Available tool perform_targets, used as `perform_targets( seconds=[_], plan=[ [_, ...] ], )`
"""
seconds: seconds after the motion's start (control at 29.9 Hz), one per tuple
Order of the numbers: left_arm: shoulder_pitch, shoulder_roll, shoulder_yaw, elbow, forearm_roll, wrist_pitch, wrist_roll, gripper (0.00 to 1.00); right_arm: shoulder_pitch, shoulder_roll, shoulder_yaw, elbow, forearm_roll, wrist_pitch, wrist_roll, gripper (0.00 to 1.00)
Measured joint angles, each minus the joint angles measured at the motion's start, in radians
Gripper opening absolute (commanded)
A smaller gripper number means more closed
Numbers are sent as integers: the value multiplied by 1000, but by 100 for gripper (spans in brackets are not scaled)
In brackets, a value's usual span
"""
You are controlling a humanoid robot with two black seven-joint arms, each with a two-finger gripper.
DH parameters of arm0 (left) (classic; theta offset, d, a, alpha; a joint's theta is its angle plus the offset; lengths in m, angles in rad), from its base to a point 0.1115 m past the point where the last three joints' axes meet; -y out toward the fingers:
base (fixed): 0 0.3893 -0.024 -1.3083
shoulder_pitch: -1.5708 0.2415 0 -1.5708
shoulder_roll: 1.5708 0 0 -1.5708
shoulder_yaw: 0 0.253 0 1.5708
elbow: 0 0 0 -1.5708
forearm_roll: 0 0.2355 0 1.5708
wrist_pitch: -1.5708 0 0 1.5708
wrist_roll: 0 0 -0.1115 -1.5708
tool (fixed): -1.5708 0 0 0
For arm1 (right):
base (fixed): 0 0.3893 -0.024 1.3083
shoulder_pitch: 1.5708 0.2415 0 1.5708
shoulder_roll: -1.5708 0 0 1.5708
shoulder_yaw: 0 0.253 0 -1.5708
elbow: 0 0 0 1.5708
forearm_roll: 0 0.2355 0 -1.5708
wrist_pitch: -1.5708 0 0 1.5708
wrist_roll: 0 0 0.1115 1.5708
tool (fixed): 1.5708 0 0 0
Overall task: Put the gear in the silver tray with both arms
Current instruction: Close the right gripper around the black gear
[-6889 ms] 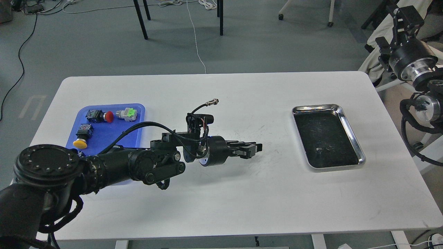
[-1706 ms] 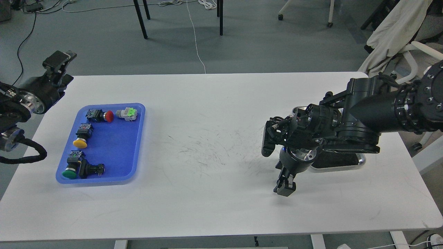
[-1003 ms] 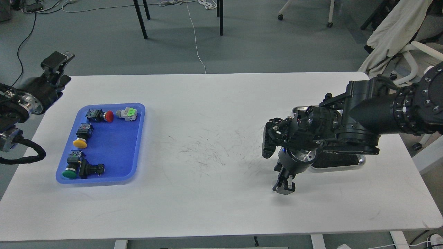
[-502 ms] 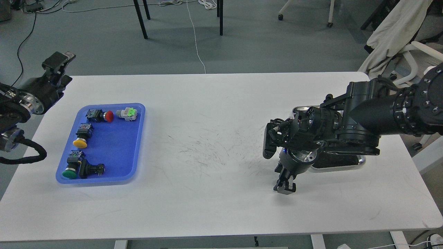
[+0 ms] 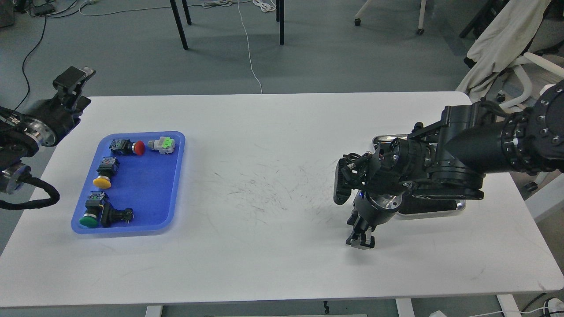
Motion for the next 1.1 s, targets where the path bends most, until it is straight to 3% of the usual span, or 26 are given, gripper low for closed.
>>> perform_targets(
  seconds=[0.5,1.1],
  plan=[
    [2,-11,-12,4,2,-3,0,92,-1,-60,-74,9,-34,-50,0,44],
    [3,-8,-13,4,2,-5,0,92,14,-20,-61,17,-31,-74,0,39]
  ],
)
